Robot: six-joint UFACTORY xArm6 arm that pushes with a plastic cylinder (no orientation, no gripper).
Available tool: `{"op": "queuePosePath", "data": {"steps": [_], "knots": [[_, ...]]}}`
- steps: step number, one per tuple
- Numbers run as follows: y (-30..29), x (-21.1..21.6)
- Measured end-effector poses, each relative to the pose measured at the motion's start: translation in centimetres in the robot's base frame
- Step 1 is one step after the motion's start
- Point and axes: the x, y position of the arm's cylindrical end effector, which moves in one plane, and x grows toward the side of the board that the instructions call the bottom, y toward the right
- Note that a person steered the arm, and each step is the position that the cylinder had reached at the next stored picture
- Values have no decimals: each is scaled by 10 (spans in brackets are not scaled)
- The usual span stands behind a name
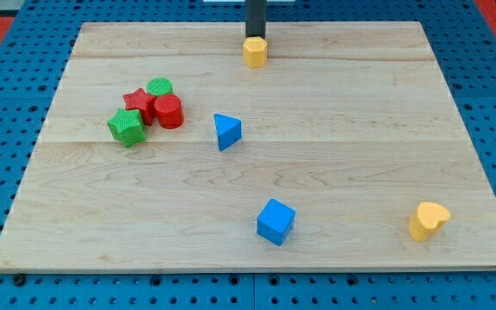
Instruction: Move blue cube right side of blue triangle
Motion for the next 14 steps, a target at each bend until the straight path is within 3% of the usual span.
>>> {"op": "queuePosePath", "data": {"steps": [3,4,6,7,8,9,10,11,12,14], "knots": [[9,152],[9,157],[3,55],[20,73],[39,106],[102,131],[163,234],[185,354],[183,384],[140,361]]}}
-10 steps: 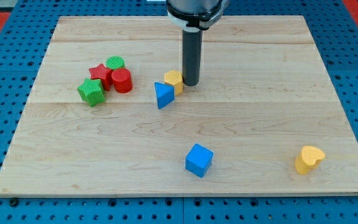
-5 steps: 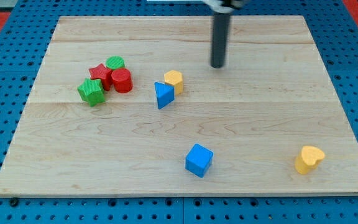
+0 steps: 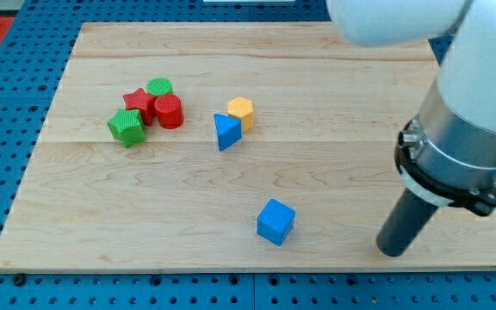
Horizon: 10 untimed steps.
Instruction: Move blue cube right side of blue triangle
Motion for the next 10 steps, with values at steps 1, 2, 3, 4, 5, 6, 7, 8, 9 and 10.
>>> {"op": "queuePosePath", "data": {"steps": [1,2,3,4,5,6,7,8,9,10], "knots": [[-18,-3],[-91,12],[-110,24],[-112,24],[-128,6],[-153,-46],[-179,-82],[-182,-82],[-182,-32],[-175,25]]}}
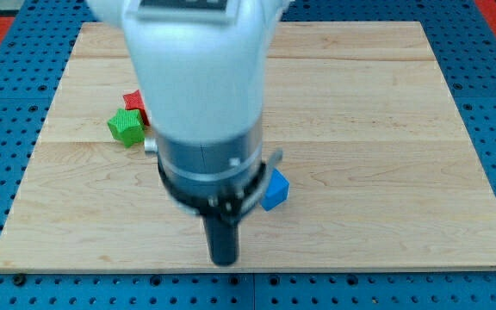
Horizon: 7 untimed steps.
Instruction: Move blue cube right side of blue triangle
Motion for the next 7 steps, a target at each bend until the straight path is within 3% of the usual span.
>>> {"op": "queuePosePath", "data": {"steps": [2,4,7], "knots": [[102,-21],[74,-96],[62,-105]]}}
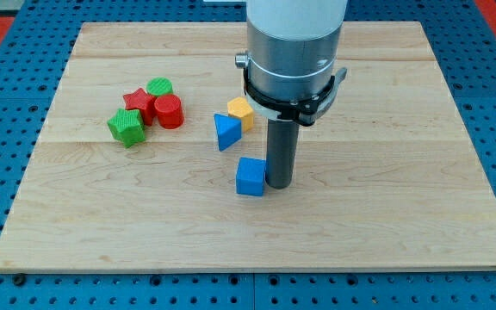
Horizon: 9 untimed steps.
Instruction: Move blue cube right side of blue triangle
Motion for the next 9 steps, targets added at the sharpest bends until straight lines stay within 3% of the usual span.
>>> {"op": "queuePosePath", "data": {"steps": [2,3,4,6,9], "knots": [[7,38],[-16,45],[-44,41],[-47,-14],[-20,-15]]}}
